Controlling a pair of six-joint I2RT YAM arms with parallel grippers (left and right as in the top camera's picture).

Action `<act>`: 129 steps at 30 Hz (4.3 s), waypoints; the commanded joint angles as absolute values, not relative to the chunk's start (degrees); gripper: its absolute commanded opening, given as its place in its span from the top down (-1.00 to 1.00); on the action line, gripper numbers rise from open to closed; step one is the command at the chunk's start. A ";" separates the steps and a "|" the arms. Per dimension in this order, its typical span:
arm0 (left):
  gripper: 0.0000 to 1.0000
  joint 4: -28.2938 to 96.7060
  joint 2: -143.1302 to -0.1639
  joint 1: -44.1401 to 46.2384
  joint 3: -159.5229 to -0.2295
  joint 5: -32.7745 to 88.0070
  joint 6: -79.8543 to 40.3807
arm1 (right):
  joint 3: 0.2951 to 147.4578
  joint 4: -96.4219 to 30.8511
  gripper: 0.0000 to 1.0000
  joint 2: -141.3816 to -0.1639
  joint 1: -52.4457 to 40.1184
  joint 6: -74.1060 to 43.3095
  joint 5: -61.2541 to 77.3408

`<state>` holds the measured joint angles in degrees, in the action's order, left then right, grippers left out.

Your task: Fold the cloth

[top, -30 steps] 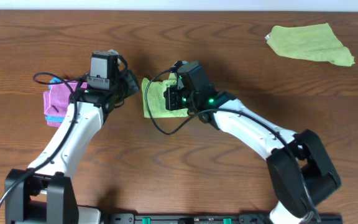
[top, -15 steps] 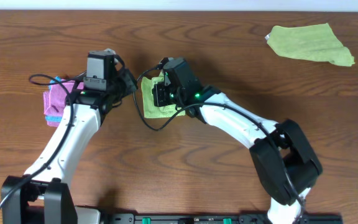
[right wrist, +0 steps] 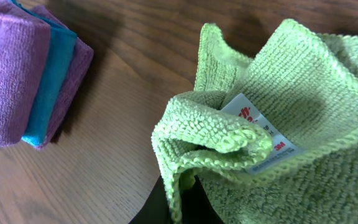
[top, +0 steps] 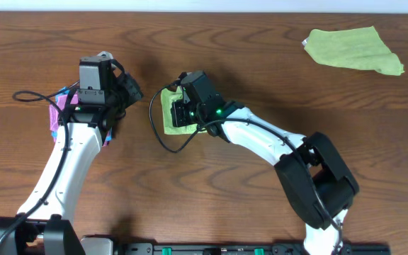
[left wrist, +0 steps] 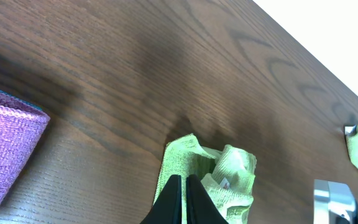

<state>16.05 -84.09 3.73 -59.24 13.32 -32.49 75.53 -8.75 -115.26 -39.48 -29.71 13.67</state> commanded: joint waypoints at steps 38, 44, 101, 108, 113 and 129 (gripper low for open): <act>-0.39 16.05 -80.18 2.85 -60.93 13.56 -31.77 | 91.72 -45.36 -0.98 -101.82 -25.63 -16.88 2.55; -0.75 17.61 -79.35 2.85 -60.93 14.28 -32.45 | 89.49 -57.65 -0.99 -92.86 -24.84 -15.31 -6.02; -0.91 9.91 -62.04 -5.69 -26.22 38.35 -60.75 | 36.14 -56.84 -0.98 -21.76 -21.93 -36.60 -25.06; -0.90 1.61 -67.16 3.77 -25.58 30.76 -64.20 | 36.14 -56.84 -0.98 -21.76 -21.93 -36.60 -25.04; -0.91 -6.85 -73.58 6.50 -25.58 29.12 -67.61 | 36.14 -56.84 -0.98 -21.76 -21.93 -36.60 -25.06; -0.91 -23.29 -88.36 7.92 -25.61 27.92 -72.58 | 36.14 -56.84 -0.99 -21.76 -21.93 -36.60 -25.04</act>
<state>-22.22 -86.72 7.03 -25.74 29.08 -71.40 36.34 -56.77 -22.00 -22.31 -35.62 -24.14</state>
